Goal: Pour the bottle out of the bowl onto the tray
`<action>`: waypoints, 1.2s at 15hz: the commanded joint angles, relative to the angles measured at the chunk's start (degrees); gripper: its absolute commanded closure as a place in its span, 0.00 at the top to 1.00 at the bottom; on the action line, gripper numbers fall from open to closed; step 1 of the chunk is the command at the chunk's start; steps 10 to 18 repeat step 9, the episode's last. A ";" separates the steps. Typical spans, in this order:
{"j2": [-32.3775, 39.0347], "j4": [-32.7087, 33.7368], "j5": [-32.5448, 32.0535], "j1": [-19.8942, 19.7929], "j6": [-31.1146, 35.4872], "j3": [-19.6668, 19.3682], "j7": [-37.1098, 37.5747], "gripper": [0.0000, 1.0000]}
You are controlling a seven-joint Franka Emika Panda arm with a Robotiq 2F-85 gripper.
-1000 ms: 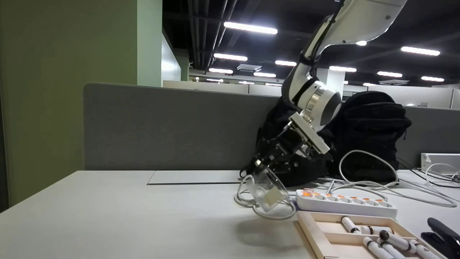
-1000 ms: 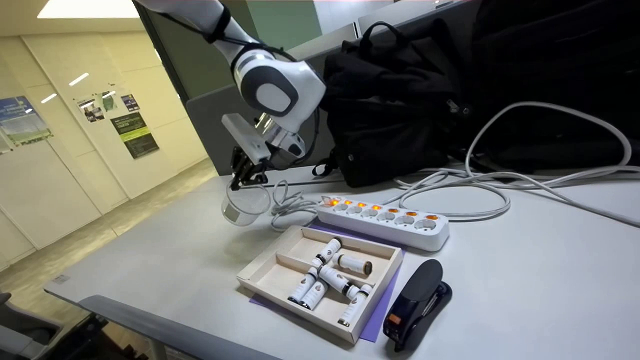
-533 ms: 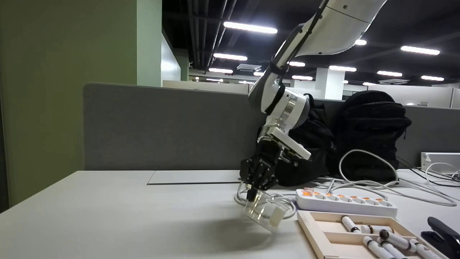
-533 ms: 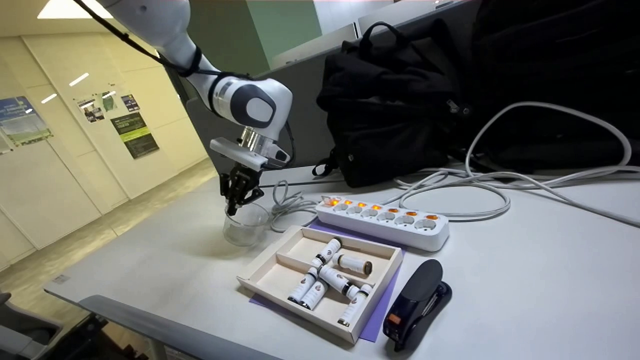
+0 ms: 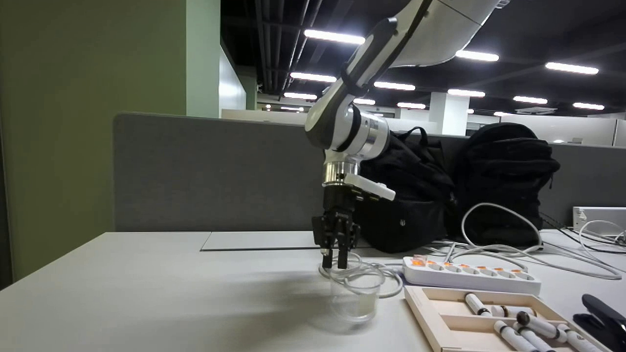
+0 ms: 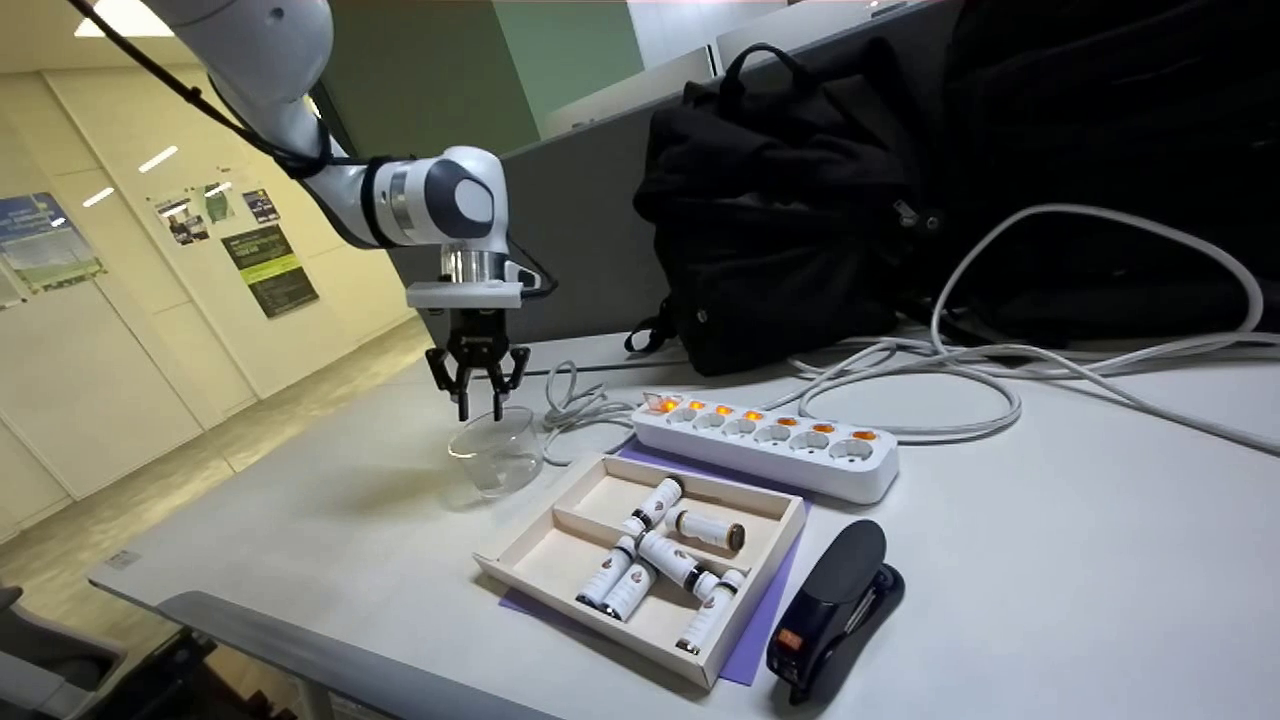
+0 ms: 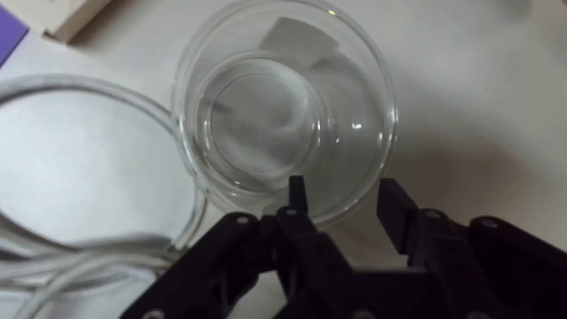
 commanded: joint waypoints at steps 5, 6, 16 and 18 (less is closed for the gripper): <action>-6.52 5.59 1.84 -1.89 -3.83 6.95 3.42 0.99; -7.78 6.28 2.67 -1.94 -6.32 6.43 5.76 1.00; -6.71 5.36 1.28 -0.96 -3.01 6.22 2.21 1.00; -6.71 5.36 1.28 -0.96 -3.01 6.22 2.21 1.00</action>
